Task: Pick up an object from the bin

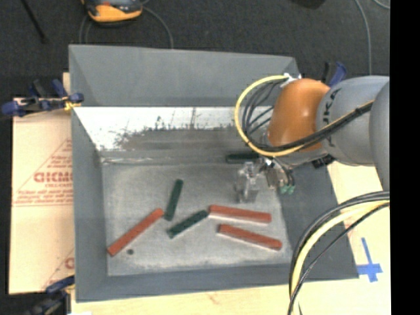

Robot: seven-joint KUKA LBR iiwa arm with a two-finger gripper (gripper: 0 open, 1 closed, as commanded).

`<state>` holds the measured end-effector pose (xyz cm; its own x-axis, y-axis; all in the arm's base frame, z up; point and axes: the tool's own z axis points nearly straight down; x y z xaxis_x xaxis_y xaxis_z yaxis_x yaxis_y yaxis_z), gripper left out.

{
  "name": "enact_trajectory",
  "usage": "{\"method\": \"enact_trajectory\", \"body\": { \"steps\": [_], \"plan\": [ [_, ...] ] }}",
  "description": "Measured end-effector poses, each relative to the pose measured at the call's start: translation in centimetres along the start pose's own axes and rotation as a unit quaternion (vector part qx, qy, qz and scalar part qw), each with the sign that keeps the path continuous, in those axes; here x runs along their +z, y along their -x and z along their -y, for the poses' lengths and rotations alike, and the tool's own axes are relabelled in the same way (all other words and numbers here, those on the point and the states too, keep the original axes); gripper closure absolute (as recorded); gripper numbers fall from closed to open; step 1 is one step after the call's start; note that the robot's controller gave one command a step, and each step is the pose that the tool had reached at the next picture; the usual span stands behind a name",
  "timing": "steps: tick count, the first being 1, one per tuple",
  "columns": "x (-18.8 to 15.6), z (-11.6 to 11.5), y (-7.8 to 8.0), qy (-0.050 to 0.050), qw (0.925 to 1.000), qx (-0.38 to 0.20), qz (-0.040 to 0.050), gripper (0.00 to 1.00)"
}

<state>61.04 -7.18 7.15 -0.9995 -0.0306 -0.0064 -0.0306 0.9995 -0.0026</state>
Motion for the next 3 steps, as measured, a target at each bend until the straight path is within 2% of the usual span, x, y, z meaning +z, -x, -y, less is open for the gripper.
{"method": "enact_trajectory", "body": {
  "steps": [1,2,3],
  "plan": [
    [-3.9,-0.5,-0.3,0.001,1.0,-0.003,-0.0055,1.0],
    [-9.1,2.1,-1.7,0.0,0.9999,0.012,-0.0008,0.0],
    [-9.1,2.1,-1.7,0.0,0.9999,0.012,-0.0009,0.0]
  ]
}}
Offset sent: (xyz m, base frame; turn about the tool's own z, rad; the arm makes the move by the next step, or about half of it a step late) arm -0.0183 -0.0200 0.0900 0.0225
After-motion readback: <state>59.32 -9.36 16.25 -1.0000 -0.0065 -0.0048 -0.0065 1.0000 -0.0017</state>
